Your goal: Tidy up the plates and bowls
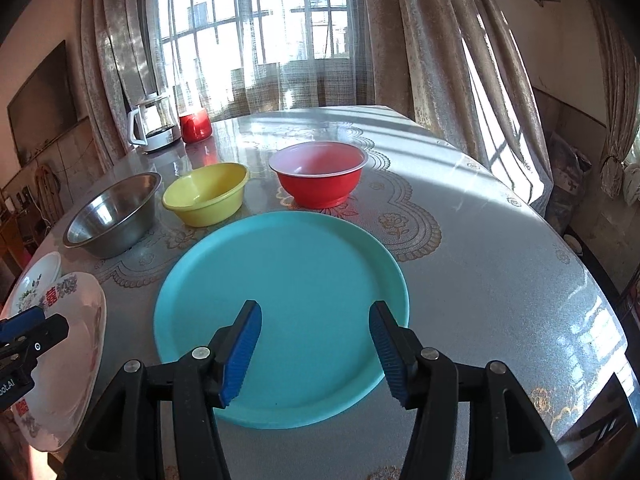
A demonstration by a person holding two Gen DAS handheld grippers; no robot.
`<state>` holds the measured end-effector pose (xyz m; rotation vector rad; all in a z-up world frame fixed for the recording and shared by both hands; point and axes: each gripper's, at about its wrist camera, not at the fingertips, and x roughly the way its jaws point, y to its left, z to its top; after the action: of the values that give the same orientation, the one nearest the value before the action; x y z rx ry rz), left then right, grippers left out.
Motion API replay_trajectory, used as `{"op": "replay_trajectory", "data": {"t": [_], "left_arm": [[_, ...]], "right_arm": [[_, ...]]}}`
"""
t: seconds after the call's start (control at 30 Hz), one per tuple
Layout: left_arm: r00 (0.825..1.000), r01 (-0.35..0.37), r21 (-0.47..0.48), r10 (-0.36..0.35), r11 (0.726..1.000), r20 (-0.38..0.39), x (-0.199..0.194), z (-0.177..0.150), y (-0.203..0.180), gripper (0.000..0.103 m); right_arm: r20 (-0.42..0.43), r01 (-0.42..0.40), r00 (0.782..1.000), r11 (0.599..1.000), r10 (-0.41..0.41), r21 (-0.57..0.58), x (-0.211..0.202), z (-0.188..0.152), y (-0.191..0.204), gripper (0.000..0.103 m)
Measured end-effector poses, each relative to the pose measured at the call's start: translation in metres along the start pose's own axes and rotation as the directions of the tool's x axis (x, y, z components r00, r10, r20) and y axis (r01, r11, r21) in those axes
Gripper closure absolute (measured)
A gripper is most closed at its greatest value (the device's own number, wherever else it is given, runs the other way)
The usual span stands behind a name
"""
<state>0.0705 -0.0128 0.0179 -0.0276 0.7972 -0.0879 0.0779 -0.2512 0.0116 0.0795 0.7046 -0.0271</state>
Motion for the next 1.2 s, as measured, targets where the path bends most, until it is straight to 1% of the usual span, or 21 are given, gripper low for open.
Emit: {"op": "replay_trajectory", "data": {"t": [0.1, 0.2, 0.33, 0.37, 0.4, 0.47, 0.63, 0.67, 0.7, 0.77, 0.8, 0.9, 1.0, 1.03, 1.17, 1.2], "left_arm": [[1.0, 0.004, -0.05, -0.004, 0.999, 0.0, -0.002, 0.0, 0.022, 0.052], [1.0, -0.013, -0.093, 0.015, 0.996, 0.024, -0.008, 0.001, 0.045, 0.052], [0.998, -0.05, -0.156, 0.057, 0.986, 0.04, -0.014, -0.001, 0.079, 0.052], [0.997, -0.063, -0.172, 0.071, 0.983, 0.041, -0.015, -0.002, 0.088, 0.051], [0.995, -0.078, -0.188, 0.087, 0.979, 0.042, -0.016, -0.003, 0.097, 0.048], [0.992, -0.107, -0.228, 0.121, 0.968, 0.047, -0.018, -0.005, 0.117, 0.044], [0.985, -0.148, -0.326, 0.17, 0.934, 0.04, -0.02, -0.011, 0.165, 0.044], [0.983, -0.158, -0.34, 0.181, 0.927, 0.038, -0.02, -0.012, 0.172, 0.042], [0.98, -0.173, -0.35, 0.197, 0.921, 0.033, -0.019, -0.013, 0.179, 0.04], [0.974, -0.199, -0.375, 0.224, 0.905, 0.024, -0.018, -0.016, 0.194, 0.04], [0.974, -0.198, -0.388, 0.224, 0.9, 0.022, -0.017, -0.017, 0.2, 0.04], [0.984, -0.155, -0.431, 0.18, 0.889, 0.017, -0.013, -0.021, 0.218, 0.04], [0.985, -0.148, -0.456, 0.17, 0.878, 0.007, -0.009, -0.023, 0.231, 0.041], [0.986, -0.148, -0.464, 0.169, 0.873, 0.005, -0.007, -0.023, 0.234, 0.042], [0.988, -0.144, -0.483, 0.156, 0.864, -0.016, 0.001, -0.025, 0.243, 0.043], [0.989, -0.137, -0.487, 0.148, 0.862, -0.017, 0.004, -0.025, 0.245, 0.046]], "right_arm": [[-0.012, -0.105, 0.994, 0.994, 0.105, -0.007, -0.002, 0.008, 0.015, 0.045], [-0.041, -0.205, 0.978, 0.979, 0.204, -0.022, 0.001, 0.014, 0.035, 0.045], [-0.077, -0.293, 0.955, 0.954, 0.287, -0.068, 0.007, 0.018, 0.069, 0.045], [-0.089, -0.317, 0.946, 0.945, 0.31, -0.077, 0.009, 0.019, 0.078, 0.045], [-0.101, -0.338, 0.939, 0.937, 0.329, -0.084, 0.01, 0.02, 0.086, 0.045], [-0.125, -0.386, 0.919, 0.917, 0.373, -0.1, 0.014, 0.022, 0.104, 0.045], [-0.201, -0.495, 0.861, 0.86, 0.467, -0.124, 0.027, 0.029, 0.15, 0.045], [-0.215, -0.513, 0.85, 0.848, 0.48, -0.132, 0.029, 0.03, 0.16, 0.045], [-0.228, -0.526, 0.842, 0.839, 0.489, -0.141, 0.031, 0.031, 0.17, 0.045], [-0.25, -0.546, 0.829, 0.822, 0.5, -0.164, 0.036, 0.033, 0.191, 0.047], [-0.261, -0.556, 0.822, 0.813, 0.506, -0.174, 0.038, 0.034, 0.2, 0.051], [-0.293, -0.577, 0.807, 0.792, 0.513, -0.201, 0.048, 0.036, 0.226, 0.059], [-0.334, -0.589, 0.791, 0.786, 0.512, -0.19, 0.064, 0.04, 0.247, 0.067], [-0.348, -0.593, 0.786, 0.783, 0.512, -0.187, 0.069, 0.041, 0.252, 0.068], [-0.394, -0.582, 0.783, 0.79, 0.481, -0.192, 0.091, 0.041, 0.271, 0.071], [-0.406, -0.575, 0.785, 0.794, 0.467, -0.198, 0.096, 0.041, 0.276, 0.071]]}}
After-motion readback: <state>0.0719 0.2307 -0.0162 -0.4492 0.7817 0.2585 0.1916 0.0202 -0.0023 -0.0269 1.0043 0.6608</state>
